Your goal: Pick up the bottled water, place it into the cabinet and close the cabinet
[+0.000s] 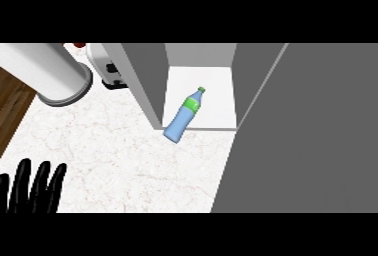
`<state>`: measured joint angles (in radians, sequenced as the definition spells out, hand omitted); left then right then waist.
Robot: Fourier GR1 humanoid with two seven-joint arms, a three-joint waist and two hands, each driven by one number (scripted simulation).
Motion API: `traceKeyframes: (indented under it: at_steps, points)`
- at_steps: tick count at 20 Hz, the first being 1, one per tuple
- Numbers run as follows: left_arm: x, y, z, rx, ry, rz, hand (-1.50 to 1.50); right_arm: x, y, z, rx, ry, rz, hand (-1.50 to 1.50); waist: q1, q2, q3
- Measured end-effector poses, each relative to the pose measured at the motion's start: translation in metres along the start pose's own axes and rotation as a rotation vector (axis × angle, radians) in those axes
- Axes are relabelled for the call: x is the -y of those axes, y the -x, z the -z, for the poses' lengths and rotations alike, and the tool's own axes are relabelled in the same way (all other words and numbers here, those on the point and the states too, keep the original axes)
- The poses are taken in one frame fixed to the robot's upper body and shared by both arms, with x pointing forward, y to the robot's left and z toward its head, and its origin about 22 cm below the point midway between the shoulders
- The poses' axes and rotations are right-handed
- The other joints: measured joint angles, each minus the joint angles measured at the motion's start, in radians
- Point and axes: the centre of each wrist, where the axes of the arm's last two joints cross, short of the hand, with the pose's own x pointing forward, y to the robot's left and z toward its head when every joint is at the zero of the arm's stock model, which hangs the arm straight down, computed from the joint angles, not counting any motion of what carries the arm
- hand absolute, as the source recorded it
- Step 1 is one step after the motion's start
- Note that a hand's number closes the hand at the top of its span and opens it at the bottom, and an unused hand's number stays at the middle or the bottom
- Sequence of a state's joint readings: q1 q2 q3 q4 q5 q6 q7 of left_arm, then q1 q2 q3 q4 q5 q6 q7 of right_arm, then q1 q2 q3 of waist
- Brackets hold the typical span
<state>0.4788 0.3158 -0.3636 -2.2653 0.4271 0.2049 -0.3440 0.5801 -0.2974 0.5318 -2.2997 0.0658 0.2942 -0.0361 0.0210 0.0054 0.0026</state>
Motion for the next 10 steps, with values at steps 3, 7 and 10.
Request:
traceKeyframes:
  at_steps: [3, 7, 10]
  points:
    - [-0.013, -0.007, -0.009, -0.005, -0.002, -0.003, -1.50, 0.001, -0.005, 0.004, -0.012, -0.025, -0.045, 1.50, 0.008, 0.000, 0.000]
    - [-0.027, -0.019, -0.017, -0.001, -0.006, -0.010, -1.50, 0.002, -0.012, 0.009, -0.029, -0.035, -0.091, 1.50, 0.017, 0.000, 0.000]
    - [-0.036, -0.025, -0.022, -0.004, -0.003, -0.003, -1.50, 0.004, -0.016, 0.016, -0.032, -0.033, -0.105, 1.50, 0.026, 0.000, -0.002]
